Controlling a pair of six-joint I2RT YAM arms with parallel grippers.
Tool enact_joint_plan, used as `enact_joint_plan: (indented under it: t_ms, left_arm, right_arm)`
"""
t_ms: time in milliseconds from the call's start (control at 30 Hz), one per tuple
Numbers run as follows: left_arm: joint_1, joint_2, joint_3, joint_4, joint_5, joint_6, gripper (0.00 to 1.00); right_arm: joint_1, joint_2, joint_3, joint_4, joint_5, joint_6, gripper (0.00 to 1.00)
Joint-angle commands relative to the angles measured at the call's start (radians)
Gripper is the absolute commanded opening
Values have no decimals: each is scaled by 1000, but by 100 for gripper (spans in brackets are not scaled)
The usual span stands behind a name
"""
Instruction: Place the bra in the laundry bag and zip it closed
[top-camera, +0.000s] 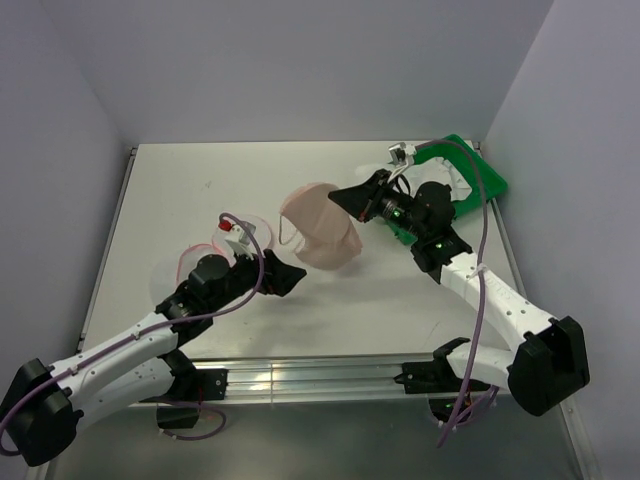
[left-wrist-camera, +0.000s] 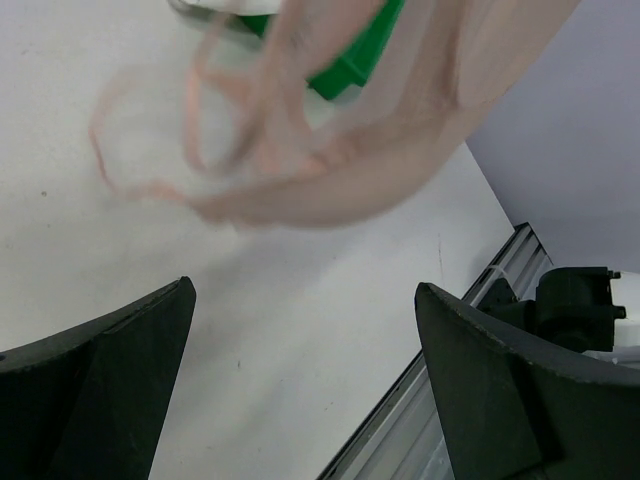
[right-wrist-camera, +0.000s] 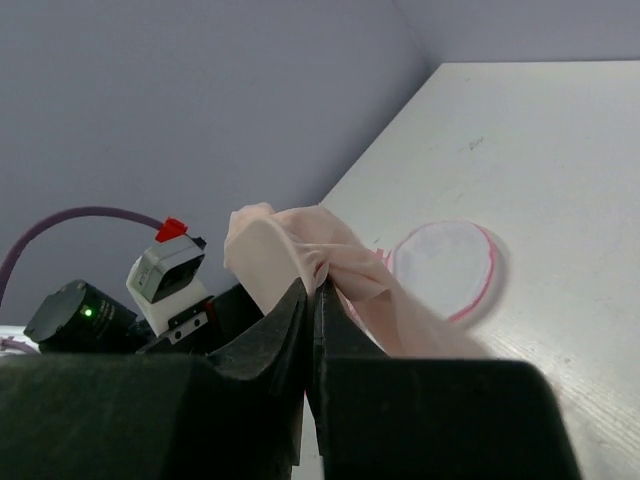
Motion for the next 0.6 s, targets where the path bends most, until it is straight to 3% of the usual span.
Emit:
enact_joint_plan:
  t_ms: [0, 300, 567]
  left_arm:
    - [-5, -22, 75, 73, 35, 79, 99]
    - [-5, 56, 96, 173, 108, 83, 99]
    - [-5, 112, 107, 254, 124, 69, 71]
  right_arm:
    - [16, -45, 58, 3, -18, 39, 0]
    - [30, -42, 57, 26, -27, 77, 0]
    - [31, -19, 58, 58, -55, 100, 0]
